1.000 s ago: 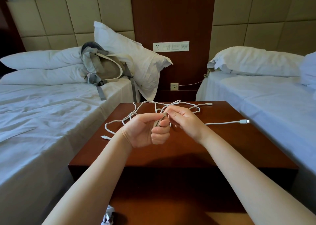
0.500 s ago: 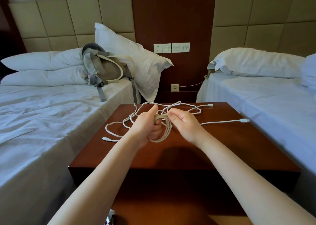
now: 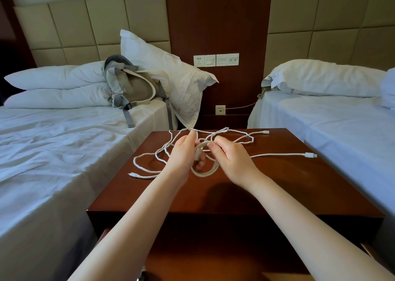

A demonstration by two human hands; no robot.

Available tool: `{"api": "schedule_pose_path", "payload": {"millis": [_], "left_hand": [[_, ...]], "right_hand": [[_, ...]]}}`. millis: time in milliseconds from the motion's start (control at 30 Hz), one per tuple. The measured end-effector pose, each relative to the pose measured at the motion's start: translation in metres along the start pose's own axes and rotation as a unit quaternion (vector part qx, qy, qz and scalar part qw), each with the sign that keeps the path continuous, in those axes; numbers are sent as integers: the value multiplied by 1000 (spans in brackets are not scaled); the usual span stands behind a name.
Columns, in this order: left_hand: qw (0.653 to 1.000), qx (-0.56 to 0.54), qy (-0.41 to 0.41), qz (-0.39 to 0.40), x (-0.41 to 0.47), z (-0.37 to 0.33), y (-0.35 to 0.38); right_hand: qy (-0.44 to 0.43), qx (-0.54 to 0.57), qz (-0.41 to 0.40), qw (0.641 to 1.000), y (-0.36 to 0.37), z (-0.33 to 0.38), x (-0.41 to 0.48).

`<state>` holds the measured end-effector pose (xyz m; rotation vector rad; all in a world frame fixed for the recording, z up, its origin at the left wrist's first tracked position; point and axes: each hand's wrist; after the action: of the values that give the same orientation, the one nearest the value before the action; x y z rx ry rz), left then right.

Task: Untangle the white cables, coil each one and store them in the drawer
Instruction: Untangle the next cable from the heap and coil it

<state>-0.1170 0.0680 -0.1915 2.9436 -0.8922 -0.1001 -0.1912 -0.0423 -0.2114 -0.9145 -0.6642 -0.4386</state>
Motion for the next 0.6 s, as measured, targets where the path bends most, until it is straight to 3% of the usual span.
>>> {"api": "schedule_pose_path", "payload": {"millis": [100, 267, 467, 600], "left_hand": [[997, 25, 69, 30, -6, -2, -1], [973, 107, 202, -17, -12, 8, 7], [955, 68, 245, -153, -15, 12, 20], [937, 97, 284, -179, -11, 16, 13]], "right_hand": [[21, 29, -50, 998, -3, 2, 2], [76, 73, -151, 983, -7, 8, 7], [100, 59, -169, 979, 8, 16, 6], [90, 66, -172, 979, 14, 23, 4]]}}
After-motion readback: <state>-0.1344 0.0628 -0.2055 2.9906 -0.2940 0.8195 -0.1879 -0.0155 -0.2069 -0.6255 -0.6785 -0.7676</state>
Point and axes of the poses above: each hand's wrist, its own x-axis towards the middle knuckle, its own y-axis out of the palm, z = x × y, and after that the axes turned 9 degrees about -y, right-handed
